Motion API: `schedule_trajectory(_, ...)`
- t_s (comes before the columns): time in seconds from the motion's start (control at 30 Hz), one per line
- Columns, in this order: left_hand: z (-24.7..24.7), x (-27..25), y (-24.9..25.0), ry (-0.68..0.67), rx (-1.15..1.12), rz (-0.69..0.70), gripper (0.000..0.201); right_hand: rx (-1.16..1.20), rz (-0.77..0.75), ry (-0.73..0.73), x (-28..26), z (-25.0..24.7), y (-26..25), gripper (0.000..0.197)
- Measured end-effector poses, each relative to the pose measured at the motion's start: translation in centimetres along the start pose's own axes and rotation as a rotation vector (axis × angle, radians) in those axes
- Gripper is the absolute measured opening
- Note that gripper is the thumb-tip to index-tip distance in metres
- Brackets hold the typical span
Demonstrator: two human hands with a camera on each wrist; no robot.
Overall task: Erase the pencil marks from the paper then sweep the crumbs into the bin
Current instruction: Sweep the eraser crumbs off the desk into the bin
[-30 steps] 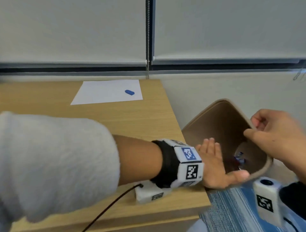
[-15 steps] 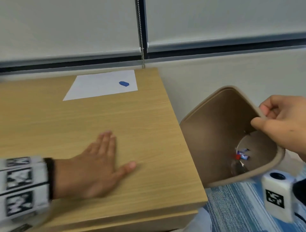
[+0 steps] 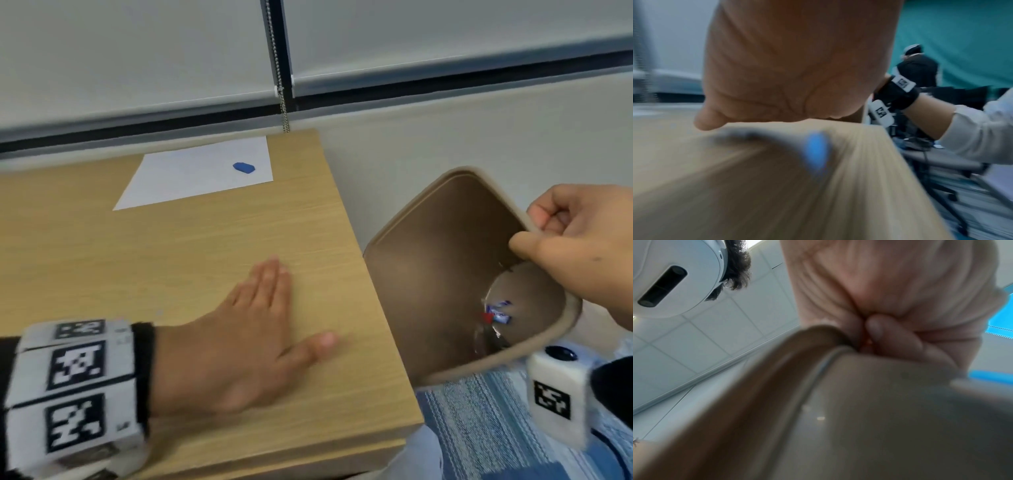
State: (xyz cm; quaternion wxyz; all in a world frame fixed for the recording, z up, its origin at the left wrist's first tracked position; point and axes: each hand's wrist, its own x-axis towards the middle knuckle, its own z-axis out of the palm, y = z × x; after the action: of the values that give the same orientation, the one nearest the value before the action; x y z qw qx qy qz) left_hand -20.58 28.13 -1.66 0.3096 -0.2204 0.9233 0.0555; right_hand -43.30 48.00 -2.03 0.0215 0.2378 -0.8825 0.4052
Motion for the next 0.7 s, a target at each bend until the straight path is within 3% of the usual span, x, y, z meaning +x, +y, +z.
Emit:
schedule_trajectory(0.1, 0.9, -0.8, -3.8, -0.043, -0.071, -0.151, 0.106, -0.011, -0.021, -0.003, 0.0, 0.2, 0.3, 0.029)
schedule_trajectory(0.2, 0.8, -0.1, -3.5, -0.021, -0.109, -0.164, 0.113, -0.038, -0.014, -0.005, 0.4, 0.7, 0.2, 0.019)
schedule_trajectory(0.33, 1.4, 1.8, 4.6, 0.053, 0.032, 0.225, 0.103, -0.028, -0.038, 0.004, 0.4, 1.5, -1.0, 0.025)
schedule_trajectory(0.4, 1.1, 2.6, 9.2, 0.112, -0.005, 0.389, 0.094, -0.019, -0.035, 0.013, 0.4, 1.8, -1.1, 0.021)
schedule_trajectory(0.5, -2.1, 2.5, 11.0, 0.013, -0.095, 0.521, 0.084, -0.004, -0.003, 0.015, 0.2, 1.6, 0.3, 0.019)
schedule_trajectory(0.57, -4.2, 2.1, 8.9, 0.096, -0.093, 0.518, 0.088, 0.027, 0.037, 0.001, 0.1, 1.3, 2.3, 0.019)
schedule_trajectory(0.7, -5.6, 2.8, 2.0, 0.264, -0.086, 0.269, 0.082, 0.116, 0.223, -0.052, 0.2, 2.3, 8.3, 0.019)
